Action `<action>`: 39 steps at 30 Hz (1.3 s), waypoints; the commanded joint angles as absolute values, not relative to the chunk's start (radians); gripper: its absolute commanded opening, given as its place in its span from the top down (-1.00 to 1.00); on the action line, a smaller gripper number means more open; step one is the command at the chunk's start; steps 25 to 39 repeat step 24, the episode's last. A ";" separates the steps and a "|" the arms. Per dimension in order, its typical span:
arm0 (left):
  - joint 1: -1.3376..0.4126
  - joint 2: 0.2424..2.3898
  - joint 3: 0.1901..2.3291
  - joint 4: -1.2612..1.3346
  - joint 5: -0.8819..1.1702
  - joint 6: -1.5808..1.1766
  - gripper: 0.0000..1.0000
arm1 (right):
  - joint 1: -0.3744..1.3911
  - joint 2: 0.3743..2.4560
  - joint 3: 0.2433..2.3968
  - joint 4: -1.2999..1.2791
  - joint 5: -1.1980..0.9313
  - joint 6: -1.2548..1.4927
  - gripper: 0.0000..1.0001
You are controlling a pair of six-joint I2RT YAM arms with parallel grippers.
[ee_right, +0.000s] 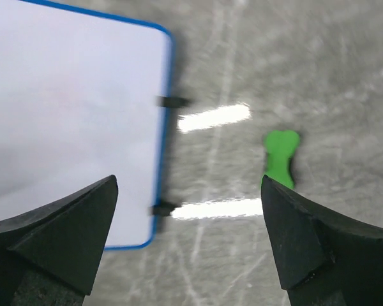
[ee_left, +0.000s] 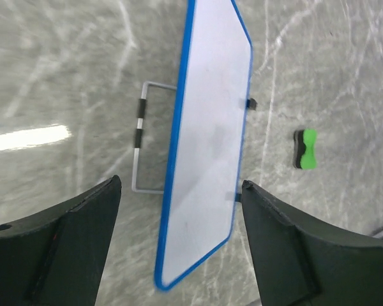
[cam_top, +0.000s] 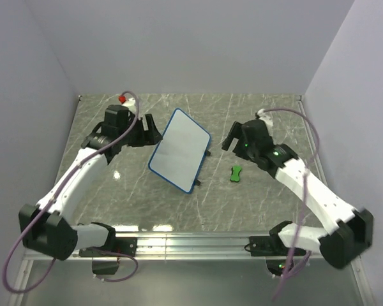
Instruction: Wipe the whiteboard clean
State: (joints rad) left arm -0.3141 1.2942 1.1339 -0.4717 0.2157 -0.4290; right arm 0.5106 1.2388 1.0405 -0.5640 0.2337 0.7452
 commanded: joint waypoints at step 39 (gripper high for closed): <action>-0.270 1.002 0.940 -0.549 -0.083 -0.495 -0.65 | 0.525 0.511 0.805 -0.764 0.273 0.729 -0.99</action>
